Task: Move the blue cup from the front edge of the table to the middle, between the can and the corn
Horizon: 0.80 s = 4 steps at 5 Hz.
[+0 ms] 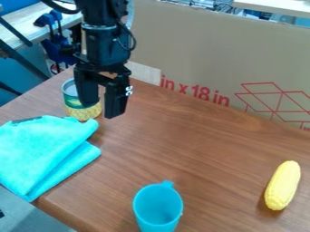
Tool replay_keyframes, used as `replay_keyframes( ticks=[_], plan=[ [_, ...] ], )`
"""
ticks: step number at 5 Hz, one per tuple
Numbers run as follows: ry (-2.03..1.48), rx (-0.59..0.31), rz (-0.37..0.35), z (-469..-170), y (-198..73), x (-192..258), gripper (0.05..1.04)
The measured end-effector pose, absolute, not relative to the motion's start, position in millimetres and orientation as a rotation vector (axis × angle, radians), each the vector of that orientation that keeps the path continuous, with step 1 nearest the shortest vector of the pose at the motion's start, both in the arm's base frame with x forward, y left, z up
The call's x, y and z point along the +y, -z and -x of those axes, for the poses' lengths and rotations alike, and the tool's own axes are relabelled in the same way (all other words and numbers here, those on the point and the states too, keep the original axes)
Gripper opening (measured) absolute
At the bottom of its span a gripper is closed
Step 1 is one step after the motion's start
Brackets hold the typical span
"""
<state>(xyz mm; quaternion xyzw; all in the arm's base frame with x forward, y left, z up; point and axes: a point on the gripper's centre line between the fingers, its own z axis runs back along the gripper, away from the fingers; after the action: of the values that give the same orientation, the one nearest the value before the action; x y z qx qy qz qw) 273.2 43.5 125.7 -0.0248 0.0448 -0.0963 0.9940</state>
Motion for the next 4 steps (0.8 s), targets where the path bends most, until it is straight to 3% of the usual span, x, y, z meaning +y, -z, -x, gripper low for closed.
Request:
replay_keyframes(
  ticks=[1, 2, 4],
  plan=[
    [0.192, 0.114, 0.056, -271, -118, 42, 1.001],
    [0.247, 0.164, 0.076, -252, -103, 15, 1.001],
    [0.363, 0.18, 0.115, -235, -98, -24, 1.001]
  ],
)
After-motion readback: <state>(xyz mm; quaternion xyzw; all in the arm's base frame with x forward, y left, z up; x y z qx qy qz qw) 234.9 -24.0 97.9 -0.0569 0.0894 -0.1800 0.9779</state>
